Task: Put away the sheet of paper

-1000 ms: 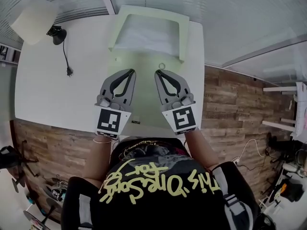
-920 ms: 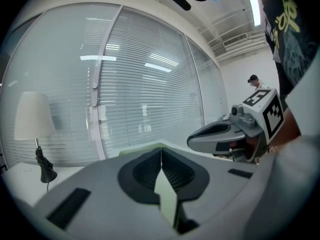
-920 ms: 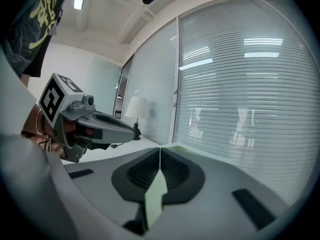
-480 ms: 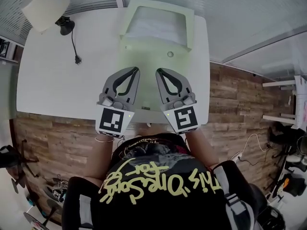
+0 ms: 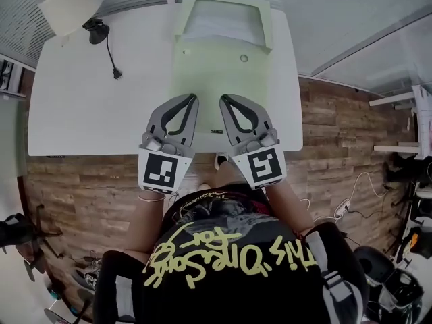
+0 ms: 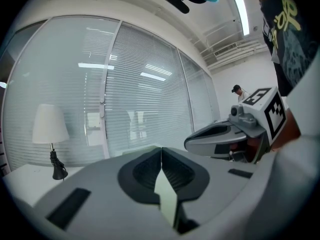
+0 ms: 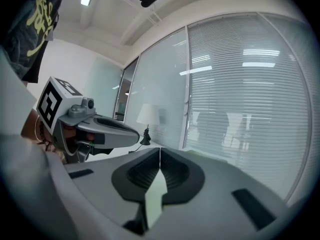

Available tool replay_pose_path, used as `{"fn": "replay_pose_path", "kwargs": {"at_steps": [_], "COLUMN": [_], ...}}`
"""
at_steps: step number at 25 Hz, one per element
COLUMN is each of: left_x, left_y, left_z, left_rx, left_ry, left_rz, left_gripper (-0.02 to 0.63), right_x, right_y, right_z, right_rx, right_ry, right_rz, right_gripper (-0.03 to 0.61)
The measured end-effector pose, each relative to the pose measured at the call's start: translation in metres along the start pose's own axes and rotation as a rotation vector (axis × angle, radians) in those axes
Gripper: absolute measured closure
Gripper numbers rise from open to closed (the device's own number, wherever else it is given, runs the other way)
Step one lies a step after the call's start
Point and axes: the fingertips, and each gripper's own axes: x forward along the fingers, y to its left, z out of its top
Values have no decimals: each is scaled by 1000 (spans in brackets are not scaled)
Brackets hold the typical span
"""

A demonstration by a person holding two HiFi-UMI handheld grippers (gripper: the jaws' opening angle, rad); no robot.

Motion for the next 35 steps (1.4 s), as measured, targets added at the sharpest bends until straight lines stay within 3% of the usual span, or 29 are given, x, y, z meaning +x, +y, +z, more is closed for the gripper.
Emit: {"fn": "replay_pose_path", "kwargs": {"at_steps": [15, 20, 35], "left_x": [-54, -76, -119], "left_y": [-35, -48, -82], "left_z": [12, 23, 27], "left_rx": [19, 14, 5], "left_ry": [-36, -97, -103], "left_rz": [-44, -48, -32], "left_gripper": [604, 605, 606], "right_x": [-49, -71, -120], "right_y": [43, 63, 92], "right_z": [26, 39, 46], "right_rx": [-2, 24, 59], "right_ry": [-35, -78, -99], "right_rz": [-31, -42, -58], "right_gripper": [569, 571, 571]}}
